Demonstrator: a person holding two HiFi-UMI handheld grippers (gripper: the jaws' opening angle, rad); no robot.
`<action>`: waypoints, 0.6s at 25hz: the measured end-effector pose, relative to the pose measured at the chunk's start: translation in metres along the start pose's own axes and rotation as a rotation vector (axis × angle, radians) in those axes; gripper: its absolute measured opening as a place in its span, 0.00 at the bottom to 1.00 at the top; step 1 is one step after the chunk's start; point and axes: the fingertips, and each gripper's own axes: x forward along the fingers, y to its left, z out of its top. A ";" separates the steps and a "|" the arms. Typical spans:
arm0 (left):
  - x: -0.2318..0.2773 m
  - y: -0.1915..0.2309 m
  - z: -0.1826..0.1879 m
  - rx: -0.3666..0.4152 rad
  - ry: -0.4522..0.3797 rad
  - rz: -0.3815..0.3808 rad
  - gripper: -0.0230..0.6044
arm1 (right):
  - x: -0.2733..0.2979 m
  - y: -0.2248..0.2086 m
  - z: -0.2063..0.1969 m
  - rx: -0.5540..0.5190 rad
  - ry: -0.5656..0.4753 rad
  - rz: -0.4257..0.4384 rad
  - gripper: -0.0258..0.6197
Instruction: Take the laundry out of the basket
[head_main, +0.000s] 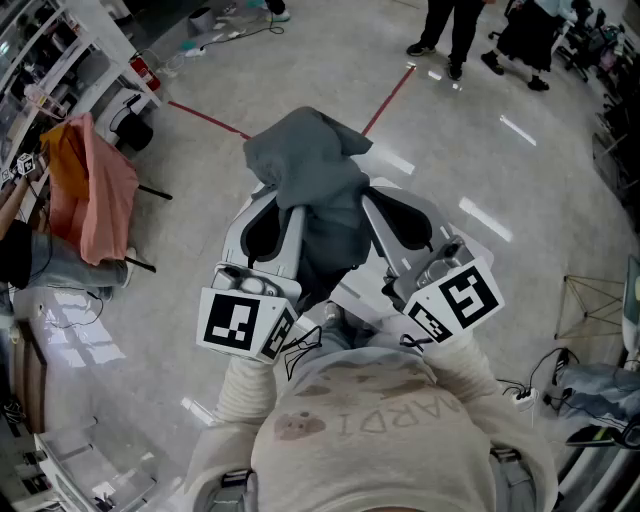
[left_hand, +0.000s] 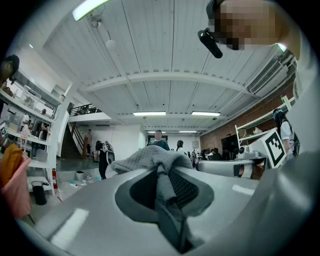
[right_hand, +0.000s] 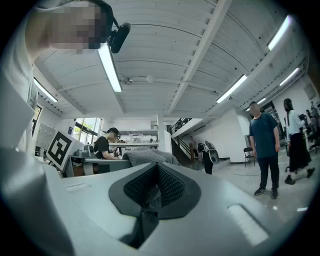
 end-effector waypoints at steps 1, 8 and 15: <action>-0.001 -0.001 0.001 0.002 0.000 0.000 0.12 | -0.001 0.001 0.001 0.000 0.000 0.001 0.08; 0.000 0.004 0.003 0.004 0.002 -0.002 0.12 | 0.005 0.003 0.004 -0.002 0.001 0.004 0.08; 0.007 0.001 0.003 0.007 0.006 -0.009 0.12 | 0.004 -0.004 0.006 -0.003 -0.002 0.001 0.08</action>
